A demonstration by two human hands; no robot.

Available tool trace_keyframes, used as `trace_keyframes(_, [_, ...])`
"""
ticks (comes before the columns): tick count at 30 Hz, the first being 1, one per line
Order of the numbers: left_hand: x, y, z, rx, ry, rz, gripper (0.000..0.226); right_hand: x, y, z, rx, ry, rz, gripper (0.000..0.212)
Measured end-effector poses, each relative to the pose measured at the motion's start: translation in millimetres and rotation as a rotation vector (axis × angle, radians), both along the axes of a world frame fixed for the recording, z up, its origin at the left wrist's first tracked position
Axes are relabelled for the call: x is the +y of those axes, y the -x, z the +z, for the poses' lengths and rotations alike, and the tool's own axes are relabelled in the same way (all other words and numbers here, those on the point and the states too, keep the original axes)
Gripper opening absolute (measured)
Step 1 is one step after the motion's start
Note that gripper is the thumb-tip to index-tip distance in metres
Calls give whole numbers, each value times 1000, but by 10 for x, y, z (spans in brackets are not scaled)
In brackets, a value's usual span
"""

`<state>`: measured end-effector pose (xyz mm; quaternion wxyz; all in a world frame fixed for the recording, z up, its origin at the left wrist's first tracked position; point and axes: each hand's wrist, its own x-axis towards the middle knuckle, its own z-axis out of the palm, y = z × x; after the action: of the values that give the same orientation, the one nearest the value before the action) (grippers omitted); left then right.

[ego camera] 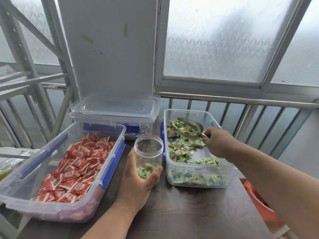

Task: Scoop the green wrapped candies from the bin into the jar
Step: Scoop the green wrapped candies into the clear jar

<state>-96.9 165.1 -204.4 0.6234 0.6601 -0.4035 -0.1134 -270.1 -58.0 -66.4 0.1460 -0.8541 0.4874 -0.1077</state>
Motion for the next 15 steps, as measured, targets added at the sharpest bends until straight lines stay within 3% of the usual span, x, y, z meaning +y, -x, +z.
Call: trace_keyframes(15, [14,4,17,-2,8,-2,90,264,-50,271,-244,173,242,17])
